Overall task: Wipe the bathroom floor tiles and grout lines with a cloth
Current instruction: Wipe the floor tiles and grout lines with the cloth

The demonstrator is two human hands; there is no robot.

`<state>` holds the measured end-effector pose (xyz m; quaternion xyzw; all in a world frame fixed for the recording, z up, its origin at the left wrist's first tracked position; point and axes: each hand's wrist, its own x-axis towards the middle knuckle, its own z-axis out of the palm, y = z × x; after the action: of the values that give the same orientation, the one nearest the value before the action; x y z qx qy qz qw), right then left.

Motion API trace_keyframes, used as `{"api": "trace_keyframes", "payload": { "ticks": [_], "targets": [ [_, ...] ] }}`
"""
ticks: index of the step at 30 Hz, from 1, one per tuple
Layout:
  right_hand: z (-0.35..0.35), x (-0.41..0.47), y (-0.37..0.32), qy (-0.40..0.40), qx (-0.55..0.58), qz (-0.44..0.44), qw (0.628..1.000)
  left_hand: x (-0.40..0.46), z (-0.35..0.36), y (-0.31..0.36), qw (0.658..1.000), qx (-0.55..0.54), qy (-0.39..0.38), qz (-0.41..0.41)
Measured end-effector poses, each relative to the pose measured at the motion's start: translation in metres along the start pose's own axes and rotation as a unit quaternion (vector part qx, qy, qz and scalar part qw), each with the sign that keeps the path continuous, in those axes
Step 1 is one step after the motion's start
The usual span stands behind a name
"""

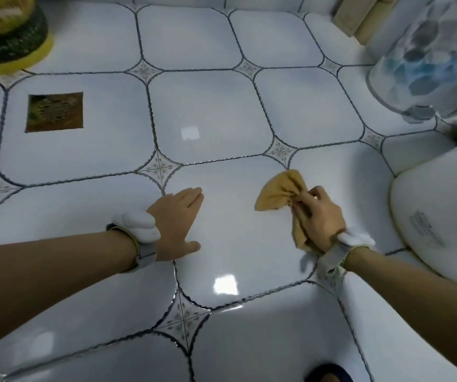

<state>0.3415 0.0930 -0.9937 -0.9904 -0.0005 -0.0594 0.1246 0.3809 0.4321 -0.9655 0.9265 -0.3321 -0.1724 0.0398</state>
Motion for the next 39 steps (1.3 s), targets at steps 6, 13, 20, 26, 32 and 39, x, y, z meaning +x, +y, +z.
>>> {"api": "trace_keyframes", "payload": {
  "ticks": [6, 13, 20, 26, 32, 39],
  "targets": [
    [0.005, -0.016, 0.002, 0.052, 0.036, 0.108, 0.992, 0.029, -0.006, 0.013, 0.999, 0.0, 0.039, 0.019],
    [-0.002, -0.071, 0.021, -0.084, 0.052, -0.14, 0.985, 0.064, 0.008, 0.039, 0.997, 0.018, 0.015, 0.08],
    [-0.03, 0.038, 0.142, 0.065, -0.107, 0.306, 0.944, 0.096, 0.013, 0.054, 0.995, 0.036, 0.01, 0.09],
    [-0.024, 0.115, 0.108, 0.055, -0.036, 0.258, 0.964, 0.116, 0.017, 0.06, 0.996, 0.027, 0.023, 0.078],
    [-0.005, 0.029, 0.051, -0.052, 0.024, -0.089, 0.994, 0.121, 0.017, 0.06, 0.996, 0.015, 0.034, 0.075],
    [-0.017, 0.118, 0.16, 0.085, -0.091, 0.171, 0.977, 0.119, 0.015, 0.063, 0.997, 0.028, 0.035, 0.068]
  ]
}}
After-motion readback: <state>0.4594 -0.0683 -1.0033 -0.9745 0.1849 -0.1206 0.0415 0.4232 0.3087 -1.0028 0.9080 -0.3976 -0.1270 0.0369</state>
